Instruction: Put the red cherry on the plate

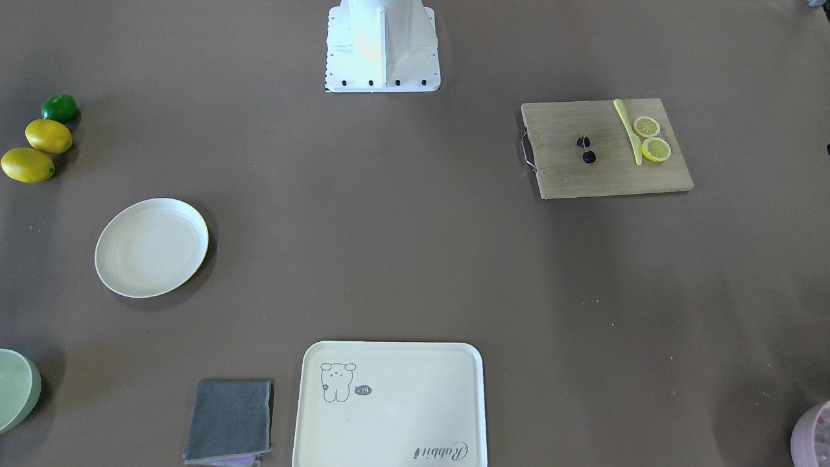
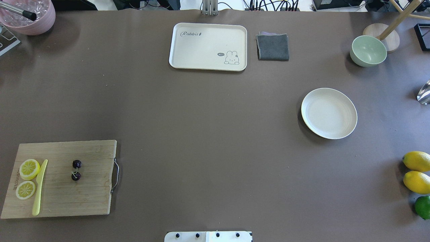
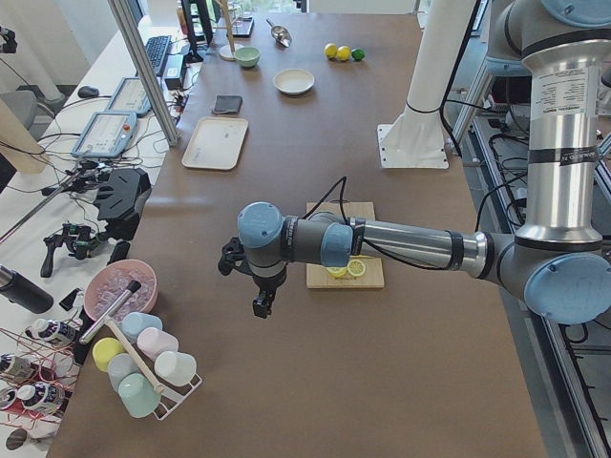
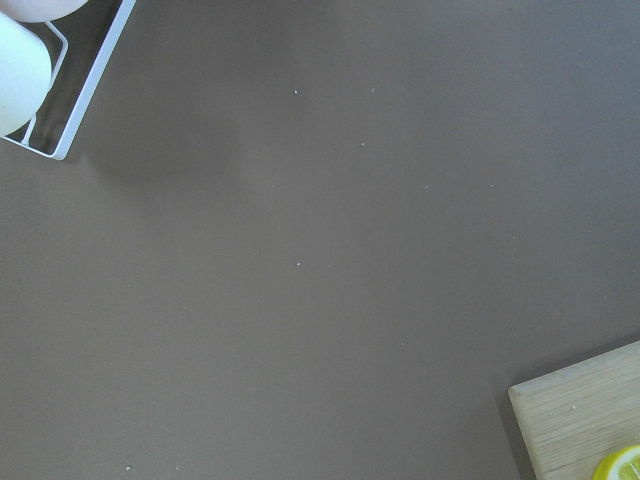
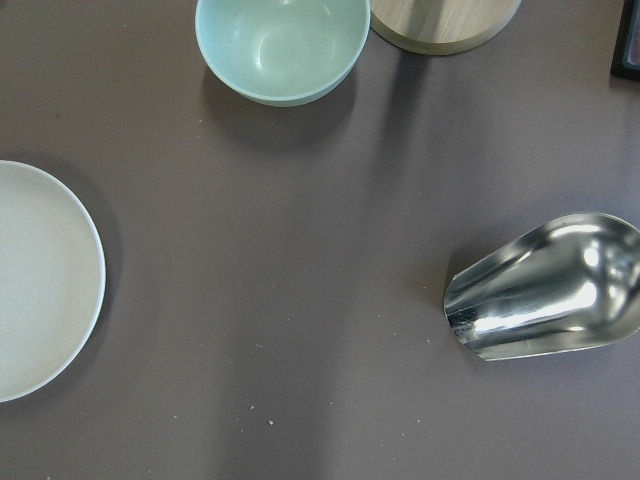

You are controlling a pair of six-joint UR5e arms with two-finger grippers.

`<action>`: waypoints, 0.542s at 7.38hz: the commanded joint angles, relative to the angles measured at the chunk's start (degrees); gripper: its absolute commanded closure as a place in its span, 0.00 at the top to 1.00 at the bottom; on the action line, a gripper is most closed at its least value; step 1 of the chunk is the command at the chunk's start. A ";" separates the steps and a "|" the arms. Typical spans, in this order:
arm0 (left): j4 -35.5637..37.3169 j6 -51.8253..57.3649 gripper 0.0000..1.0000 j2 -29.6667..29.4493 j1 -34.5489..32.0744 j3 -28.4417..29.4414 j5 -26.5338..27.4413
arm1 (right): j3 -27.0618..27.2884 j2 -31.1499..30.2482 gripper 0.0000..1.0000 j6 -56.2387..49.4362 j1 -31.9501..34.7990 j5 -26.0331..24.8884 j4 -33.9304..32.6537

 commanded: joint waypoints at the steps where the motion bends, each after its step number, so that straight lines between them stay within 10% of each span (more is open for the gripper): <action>1: -1.30 -0.24 0.98 0.79 -0.04 -0.31 1.65 | 0.24 -0.11 1.00 -1.20 0.92 -0.20 -1.31; 4: -1.49 -0.68 0.98 1.06 -0.04 -0.58 2.82 | 0.15 -0.73 1.00 -1.28 0.84 -0.20 -1.23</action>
